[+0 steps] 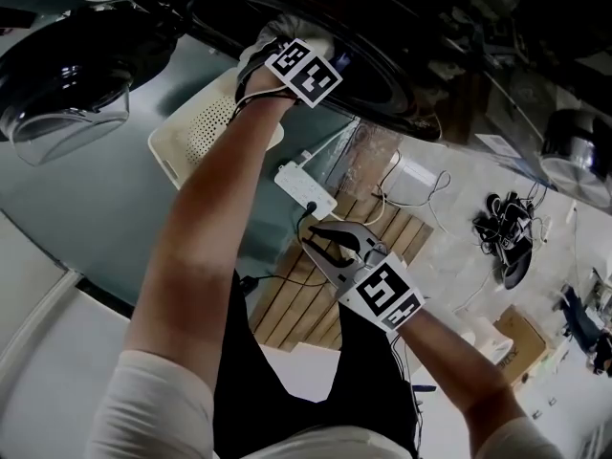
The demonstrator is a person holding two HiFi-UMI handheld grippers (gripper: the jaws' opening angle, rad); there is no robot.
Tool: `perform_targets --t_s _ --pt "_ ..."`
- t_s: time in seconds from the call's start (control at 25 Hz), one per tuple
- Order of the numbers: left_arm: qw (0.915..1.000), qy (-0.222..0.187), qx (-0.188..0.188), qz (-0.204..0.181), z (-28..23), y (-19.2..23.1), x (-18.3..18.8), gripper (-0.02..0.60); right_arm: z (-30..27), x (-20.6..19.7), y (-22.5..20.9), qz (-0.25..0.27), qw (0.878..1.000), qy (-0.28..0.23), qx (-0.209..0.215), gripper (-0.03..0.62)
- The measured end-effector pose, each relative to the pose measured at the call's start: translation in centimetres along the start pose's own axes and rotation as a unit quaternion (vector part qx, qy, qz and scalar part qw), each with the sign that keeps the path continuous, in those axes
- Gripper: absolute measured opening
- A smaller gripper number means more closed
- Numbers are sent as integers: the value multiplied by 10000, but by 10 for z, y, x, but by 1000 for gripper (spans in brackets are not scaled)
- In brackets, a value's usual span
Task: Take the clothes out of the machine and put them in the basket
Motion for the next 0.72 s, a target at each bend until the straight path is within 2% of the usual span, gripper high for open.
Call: perform_targets --t_s 0.24,0.72 --pt "9999 -125 50 -42 5 -4 -1 87 7 -6 -4 -30 10000 4 -95 51" --pt "9980 -437 128 445 27 2 0 63 12 -8 5 62 10000 27 -55 51"
Point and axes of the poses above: the fingertips, and each gripper's own axes: z backward along the fingers, y to its left, x out of its top, the point moved 1 cm from there along z, backward along the fingers, and after that the axes turned 1 degree about y, right-handed, at the moved point
